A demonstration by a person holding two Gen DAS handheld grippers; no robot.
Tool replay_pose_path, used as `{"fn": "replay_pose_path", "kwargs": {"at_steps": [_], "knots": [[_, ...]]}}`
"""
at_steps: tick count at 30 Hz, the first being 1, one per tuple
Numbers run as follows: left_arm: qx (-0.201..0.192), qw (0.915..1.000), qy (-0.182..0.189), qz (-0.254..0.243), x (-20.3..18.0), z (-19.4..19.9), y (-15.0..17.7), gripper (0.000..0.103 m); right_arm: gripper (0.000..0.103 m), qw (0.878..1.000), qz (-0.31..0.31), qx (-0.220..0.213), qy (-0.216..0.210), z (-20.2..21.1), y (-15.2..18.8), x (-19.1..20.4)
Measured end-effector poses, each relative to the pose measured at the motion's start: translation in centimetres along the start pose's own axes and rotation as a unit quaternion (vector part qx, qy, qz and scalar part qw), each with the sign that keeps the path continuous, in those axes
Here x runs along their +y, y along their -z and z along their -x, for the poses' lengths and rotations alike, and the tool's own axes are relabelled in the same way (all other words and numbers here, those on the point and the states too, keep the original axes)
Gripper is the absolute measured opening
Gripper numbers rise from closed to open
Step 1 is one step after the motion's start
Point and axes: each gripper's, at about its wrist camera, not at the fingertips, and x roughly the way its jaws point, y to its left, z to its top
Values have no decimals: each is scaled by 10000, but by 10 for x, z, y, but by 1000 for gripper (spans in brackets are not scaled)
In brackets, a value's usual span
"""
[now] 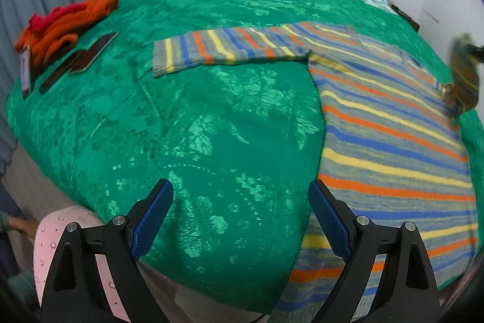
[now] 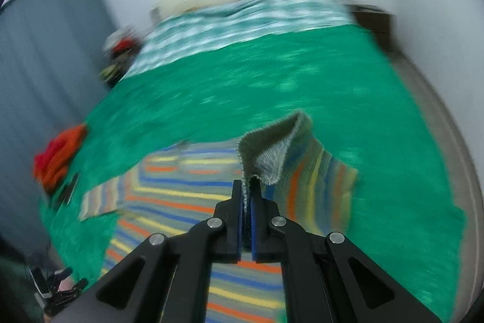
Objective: Fold small clothes
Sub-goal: 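Grasp the sleeve cuff with the right gripper and fold it across the sweater body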
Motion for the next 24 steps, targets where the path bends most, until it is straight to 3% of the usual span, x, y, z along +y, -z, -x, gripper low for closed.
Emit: {"fn": "replay_pose_path", "kwargs": {"at_steps": [2,3,4,5,7,10,13,15,18,24], "knots": [[43,9998,74,182,7,-1,-1,92,11,9990,149,142,-401,-30,3,29],[56,9996,103,250,10,-1,-2,92,42,9957,22,408,-827,-57,7,42],[67,9994,129,320,12,-1,-2,92,88,9923,-129,661,-1037,-76,13,48],[79,9991,147,388,15,-2,-3,92,94,9897,-261,830,-1133,-90,18,55],[109,9984,178,526,19,-4,-3,92,93,9932,-181,708,-911,-95,29,71],[149,9979,217,590,20,-6,-3,92,93,9975,404,352,461,-72,44,100],[130,9984,197,506,16,-7,-4,92,94,9845,864,-116,1520,-28,55,126],[110,9990,171,408,12,-6,-3,92,98,9779,902,-385,1845,7,62,141],[67,9996,118,253,5,-4,-2,92,100,9755,731,-595,1990,45,62,149],[11,10000,49,68,0,-1,1,92,102,9669,516,-654,2410,96,75,163]]}}
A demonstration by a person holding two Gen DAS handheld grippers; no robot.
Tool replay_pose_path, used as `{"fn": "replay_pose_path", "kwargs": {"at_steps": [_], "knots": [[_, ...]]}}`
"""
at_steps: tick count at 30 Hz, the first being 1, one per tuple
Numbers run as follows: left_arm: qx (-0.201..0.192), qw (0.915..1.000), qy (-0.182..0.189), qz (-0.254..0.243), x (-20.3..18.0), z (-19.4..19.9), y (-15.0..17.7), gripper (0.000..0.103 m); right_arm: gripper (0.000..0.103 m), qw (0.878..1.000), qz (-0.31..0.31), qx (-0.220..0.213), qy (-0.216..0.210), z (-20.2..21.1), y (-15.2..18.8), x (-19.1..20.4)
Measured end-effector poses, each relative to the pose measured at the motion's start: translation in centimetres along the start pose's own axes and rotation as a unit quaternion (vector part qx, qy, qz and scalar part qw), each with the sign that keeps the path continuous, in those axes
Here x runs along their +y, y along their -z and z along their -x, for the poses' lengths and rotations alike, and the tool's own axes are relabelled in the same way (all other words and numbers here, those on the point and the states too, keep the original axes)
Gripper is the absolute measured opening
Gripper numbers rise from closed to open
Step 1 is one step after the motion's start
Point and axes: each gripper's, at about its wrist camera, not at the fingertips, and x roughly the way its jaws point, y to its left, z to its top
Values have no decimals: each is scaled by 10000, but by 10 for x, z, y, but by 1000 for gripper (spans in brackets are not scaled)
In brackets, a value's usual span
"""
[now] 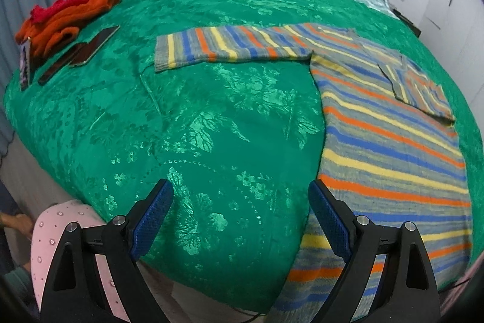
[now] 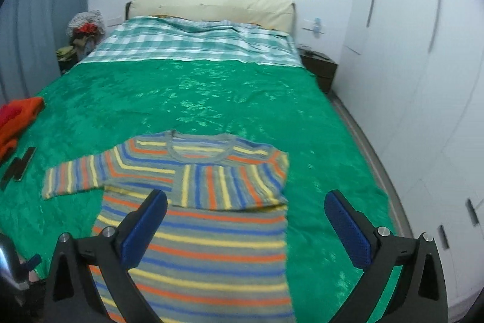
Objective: Fold small clothes
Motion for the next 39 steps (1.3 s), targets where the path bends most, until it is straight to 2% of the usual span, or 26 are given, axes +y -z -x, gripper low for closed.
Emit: {"fn": "replay_pose_path", "kwargs": {"at_steps": [11,21,39], "knots": [[-4,10000,-11,40,4,2,2,92,102,9975,260,-283,590,58,15,-14],[3,10000,-9,59,5,3,2,92,102,9946,301,-276,951,65,19,-23],[26,10000,-12,19,1,1,3,92,102,9959,177,-77,883,64,26,-30]]}}
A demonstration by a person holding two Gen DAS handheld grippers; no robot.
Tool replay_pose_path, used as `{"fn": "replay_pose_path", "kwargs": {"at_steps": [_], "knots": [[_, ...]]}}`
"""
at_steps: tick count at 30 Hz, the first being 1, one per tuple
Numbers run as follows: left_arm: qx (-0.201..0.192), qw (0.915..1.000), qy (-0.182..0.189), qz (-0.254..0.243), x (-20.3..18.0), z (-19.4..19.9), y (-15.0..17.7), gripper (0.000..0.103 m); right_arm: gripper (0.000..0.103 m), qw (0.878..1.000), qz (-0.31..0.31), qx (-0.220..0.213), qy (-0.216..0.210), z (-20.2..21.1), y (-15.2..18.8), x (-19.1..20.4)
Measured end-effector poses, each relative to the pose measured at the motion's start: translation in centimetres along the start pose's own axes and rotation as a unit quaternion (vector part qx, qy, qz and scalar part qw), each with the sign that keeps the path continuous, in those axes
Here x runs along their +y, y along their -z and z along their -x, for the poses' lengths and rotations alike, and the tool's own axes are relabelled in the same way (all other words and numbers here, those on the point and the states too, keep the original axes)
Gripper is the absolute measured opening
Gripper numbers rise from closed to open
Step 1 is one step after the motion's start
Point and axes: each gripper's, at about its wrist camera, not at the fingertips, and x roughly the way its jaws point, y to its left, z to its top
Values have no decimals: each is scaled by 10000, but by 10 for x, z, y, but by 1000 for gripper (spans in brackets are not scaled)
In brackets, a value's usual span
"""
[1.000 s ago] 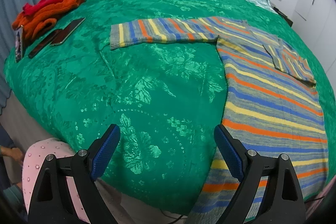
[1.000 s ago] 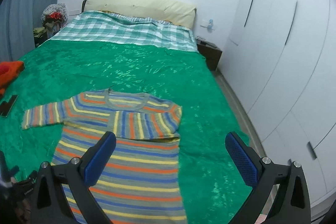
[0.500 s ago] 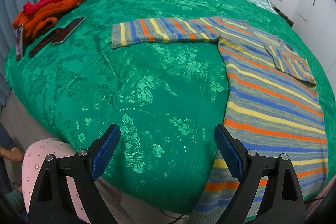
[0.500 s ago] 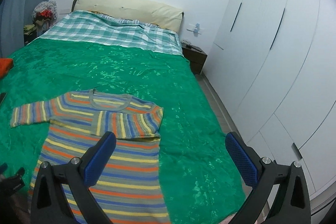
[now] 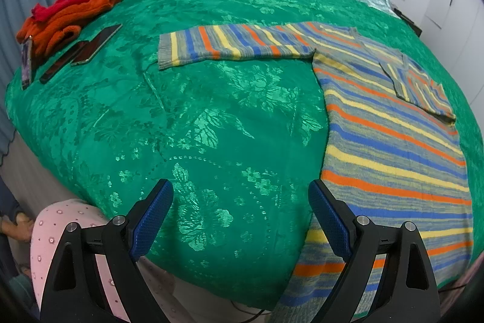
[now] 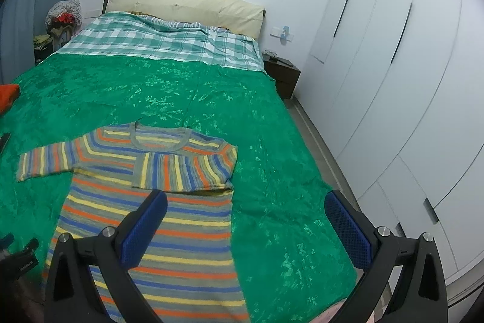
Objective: Fold small clothes
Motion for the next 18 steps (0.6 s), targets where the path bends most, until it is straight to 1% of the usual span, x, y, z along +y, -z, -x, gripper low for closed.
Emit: {"fn": "replay_pose_path", "kwargs": {"at_steps": [18], "knots": [[8,10000,-3,5,-1,-1,0,92,102,9999,-56,108,-117,-2,3,2]]}}
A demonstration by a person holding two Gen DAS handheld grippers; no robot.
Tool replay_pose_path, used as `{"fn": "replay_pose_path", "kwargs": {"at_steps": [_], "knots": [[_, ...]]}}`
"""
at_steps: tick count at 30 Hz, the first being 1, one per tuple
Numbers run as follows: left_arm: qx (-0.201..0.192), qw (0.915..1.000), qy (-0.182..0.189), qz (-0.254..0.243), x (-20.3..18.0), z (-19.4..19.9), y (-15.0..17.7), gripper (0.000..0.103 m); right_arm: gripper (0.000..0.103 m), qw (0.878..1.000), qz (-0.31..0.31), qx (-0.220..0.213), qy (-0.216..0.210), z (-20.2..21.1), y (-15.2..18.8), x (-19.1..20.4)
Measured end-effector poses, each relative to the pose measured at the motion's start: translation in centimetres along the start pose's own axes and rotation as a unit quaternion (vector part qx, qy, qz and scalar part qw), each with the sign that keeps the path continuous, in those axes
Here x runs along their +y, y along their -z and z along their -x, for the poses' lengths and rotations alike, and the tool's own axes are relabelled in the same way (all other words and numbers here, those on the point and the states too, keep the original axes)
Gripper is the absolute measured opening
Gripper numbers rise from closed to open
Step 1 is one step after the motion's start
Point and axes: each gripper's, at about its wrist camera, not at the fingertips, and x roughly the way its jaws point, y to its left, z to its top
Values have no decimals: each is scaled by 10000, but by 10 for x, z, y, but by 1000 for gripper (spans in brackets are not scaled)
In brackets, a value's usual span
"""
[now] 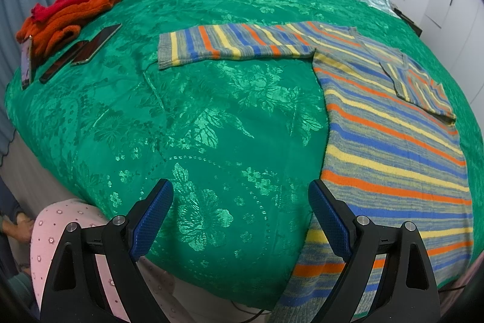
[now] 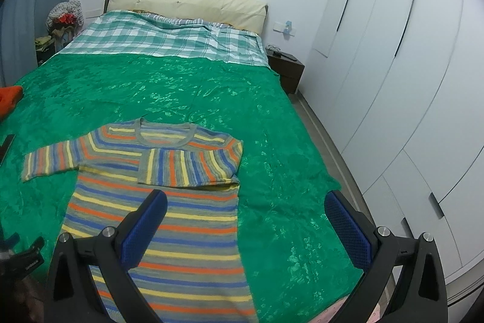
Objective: Fold small clothes
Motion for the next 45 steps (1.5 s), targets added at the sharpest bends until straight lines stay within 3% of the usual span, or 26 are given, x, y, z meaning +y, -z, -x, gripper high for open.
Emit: {"fn": "replay_pose_path", "kwargs": {"at_steps": [20,23,26,30,33,36,38,39,41,42,43,44,45], "knots": [[80,10000,8,-30,-3,-4,1,92,102,10000,-8,63,-27,0,2,1],[155,9998,67,-40,-4,-6,2,92,102,9996,-130,-16,-234,0,6,-1],[330,9988,357,47,2,-8,-4,92,102,9987,-154,-40,-494,-1,14,2],[235,9950,719,657,44,-13,-55,92,102,9967,201,115,-773,-8,38,18],[176,9854,946,1402,92,-38,-107,97,102,9951,428,365,-816,-16,59,30],[618,9741,715,2054,133,-93,-141,96,102,9924,545,651,-890,-26,80,40],[861,9658,806,2310,142,-118,-147,83,102,9905,658,769,-928,-31,91,46],[1046,9618,882,2371,143,-135,-149,81,102,9899,708,801,-932,-32,94,49],[1111,9640,776,2289,139,-147,-153,76,102,9882,866,872,-917,-34,103,57],[1017,9676,637,2221,134,-148,-156,63,102,9874,931,902,-912,-36,106,59],[966,9695,555,2183,131,-147,-158,8,102,9865,989,940,-911,-37,109,62],[1042,9672,579,2244,130,-147,-162,0,102,9855,1025,986,-929,-40,112,64],[1032,9663,569,2289,129,-143,-166,0,102,9847,1033,1029,-958,-41,113,64]]}}
